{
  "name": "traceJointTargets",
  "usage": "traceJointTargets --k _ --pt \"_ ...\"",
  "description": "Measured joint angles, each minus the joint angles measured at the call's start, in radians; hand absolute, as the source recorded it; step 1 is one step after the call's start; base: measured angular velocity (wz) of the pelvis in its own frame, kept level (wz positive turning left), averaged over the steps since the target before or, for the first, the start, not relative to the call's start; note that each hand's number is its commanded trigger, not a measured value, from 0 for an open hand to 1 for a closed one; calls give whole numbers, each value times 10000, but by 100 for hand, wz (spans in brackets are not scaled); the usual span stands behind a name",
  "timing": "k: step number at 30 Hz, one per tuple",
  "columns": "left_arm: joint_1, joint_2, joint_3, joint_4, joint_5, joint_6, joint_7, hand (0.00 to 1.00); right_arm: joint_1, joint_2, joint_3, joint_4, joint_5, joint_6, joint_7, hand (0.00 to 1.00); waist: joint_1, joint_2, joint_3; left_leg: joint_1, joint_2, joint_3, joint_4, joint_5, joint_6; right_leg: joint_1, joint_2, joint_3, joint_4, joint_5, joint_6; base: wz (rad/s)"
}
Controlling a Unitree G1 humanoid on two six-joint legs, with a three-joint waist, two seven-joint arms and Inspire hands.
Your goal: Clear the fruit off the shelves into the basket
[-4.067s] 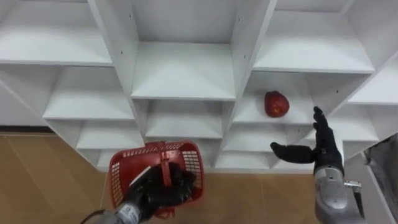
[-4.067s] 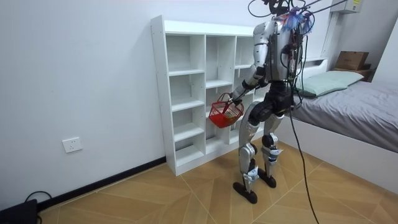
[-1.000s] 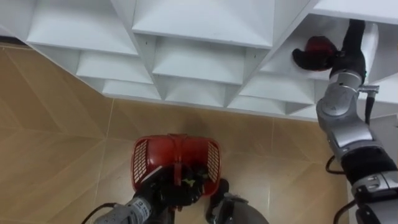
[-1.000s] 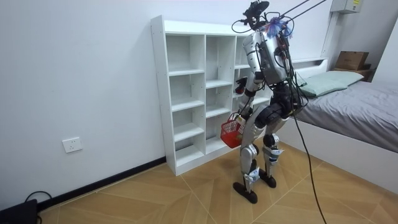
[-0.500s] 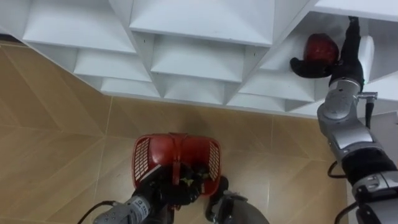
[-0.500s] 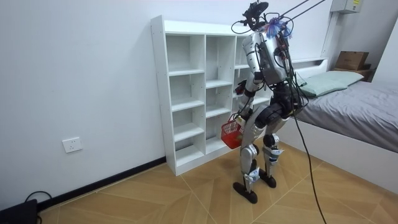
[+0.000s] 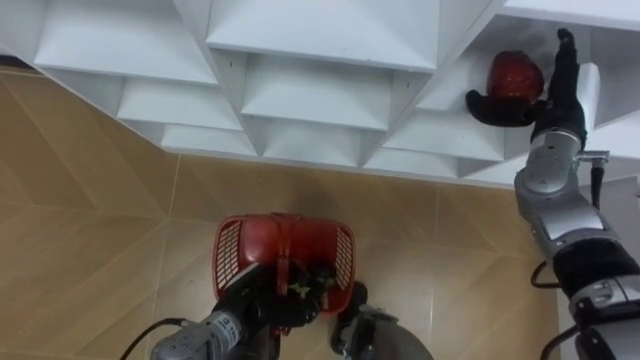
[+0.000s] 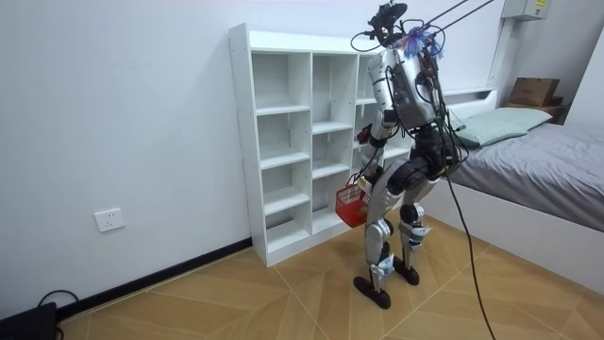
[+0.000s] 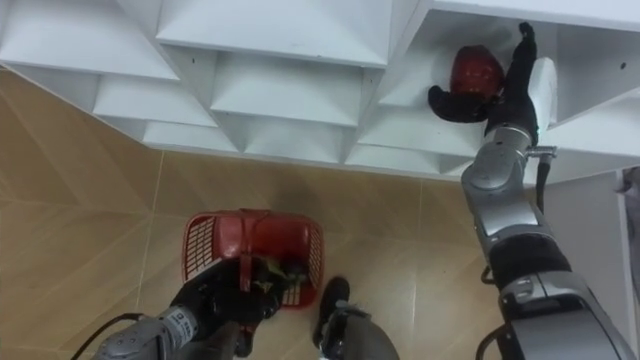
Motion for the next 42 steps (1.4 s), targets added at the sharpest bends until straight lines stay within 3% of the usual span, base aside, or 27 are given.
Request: traceJointTargets --k 3,5,7,17,35,42 --pt "-11 5 3 0 0 0 15 100 0 -6 -24 0 -1 -35 -1 35 -1 1 1 -11 -3 0 -1 2 3 -1 -1 -1 -18 8 7 0" --pt "-21 8 1 0 5 0 47 100 0 -8 -24 24 -1 -64 -3 81 -1 3 2 -12 -3 -1 0 2 3 -1 3 0 -22 10 7 0" --pt "-52 0 -6 0 5 1 147 100 -24 -12 -23 78 -40 -70 -98 100 -1 4 3 -12 -2 -1 1 2 2 -1 5 1 -22 12 6 0" --pt "-219 11 -77 5 4 1 201 100 -176 -367 -17 147 -202 78 -467 100 50 28 19 -33 49 1 -42 0 -1 1 88 29 -139 40 -4 0" --pt "-366 -40 -87 12 -8 2 449 100 -175 -299 -19 173 -3 158 -284 100 50 49 33 104 115 31 -94 12 -17 236 153 -16 -352 160 -1 -1" --pt "-512 -46 -82 11 -91 2 448 100 1 -207 81 175 635 154 351 100 48 47 30 587 135 154 -277 17 -9 656 182 45 -577 176 15 -3"
